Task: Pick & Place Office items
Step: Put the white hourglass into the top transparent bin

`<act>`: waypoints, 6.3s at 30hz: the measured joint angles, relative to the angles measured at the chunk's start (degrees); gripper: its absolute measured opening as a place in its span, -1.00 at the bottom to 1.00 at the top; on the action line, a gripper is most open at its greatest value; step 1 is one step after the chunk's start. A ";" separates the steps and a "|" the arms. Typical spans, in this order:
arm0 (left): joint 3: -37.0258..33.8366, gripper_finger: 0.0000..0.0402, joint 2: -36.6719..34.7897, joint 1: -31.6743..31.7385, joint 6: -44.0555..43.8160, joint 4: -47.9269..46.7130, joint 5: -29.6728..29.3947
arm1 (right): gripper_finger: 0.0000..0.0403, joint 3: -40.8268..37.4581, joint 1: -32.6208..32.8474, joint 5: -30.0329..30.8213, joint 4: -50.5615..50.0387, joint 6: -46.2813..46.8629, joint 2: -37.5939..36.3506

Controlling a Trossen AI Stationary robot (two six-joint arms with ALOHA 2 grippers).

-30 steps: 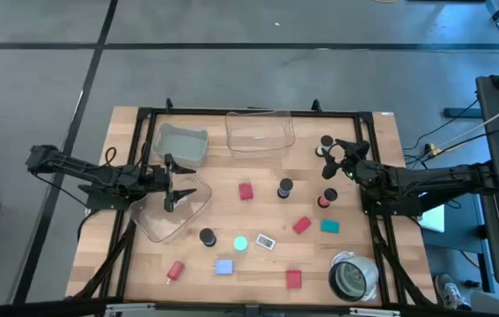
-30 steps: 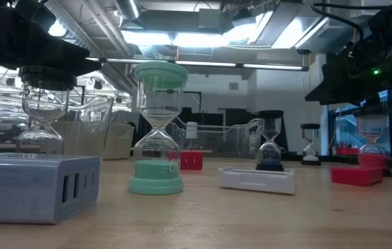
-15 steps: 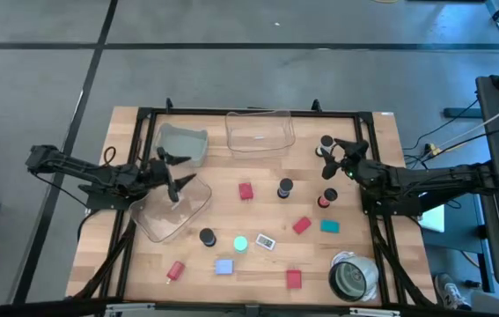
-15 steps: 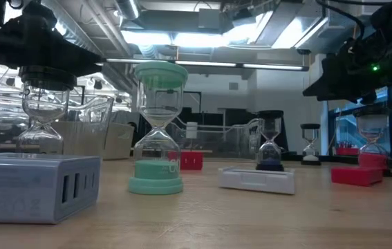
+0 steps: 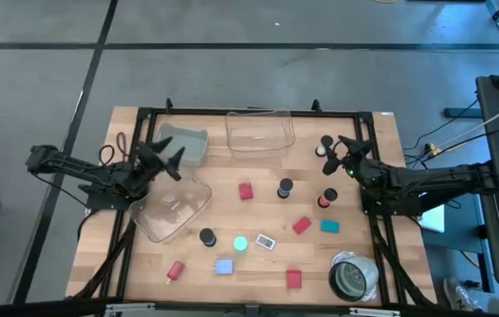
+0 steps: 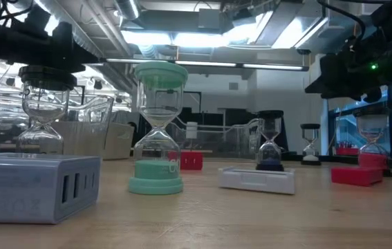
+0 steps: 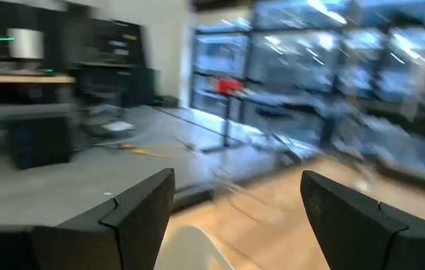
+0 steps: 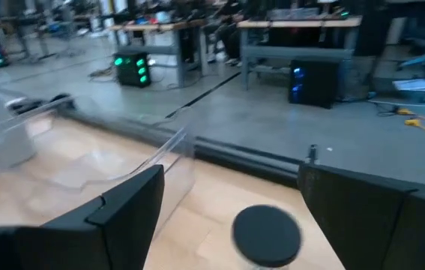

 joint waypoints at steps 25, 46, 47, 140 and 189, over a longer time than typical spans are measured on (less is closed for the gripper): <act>0.57 0.42 0.11 7.10 -5.39 9.97 -2.05 | 0.54 26.86 -21.00 -23.60 -36.54 18.94 6.49; 0.63 0.42 0.11 7.10 -5.73 9.89 -16.63 | 0.85 27.71 -26.18 -39.39 -38.67 18.25 24.83; 0.63 0.42 0.11 7.07 -5.75 9.89 -16.61 | 0.84 27.71 -26.18 -38.64 -38.65 18.23 25.92; 0.68 0.42 0.11 7.09 -5.72 9.84 -16.92 | 0.06 58.62 -20.54 -34.92 -24.50 -1.35 63.33; 0.68 0.42 0.10 7.09 -4.23 9.79 -16.90 | 0.11 69.61 -22.71 -33.77 -32.28 0.27 78.49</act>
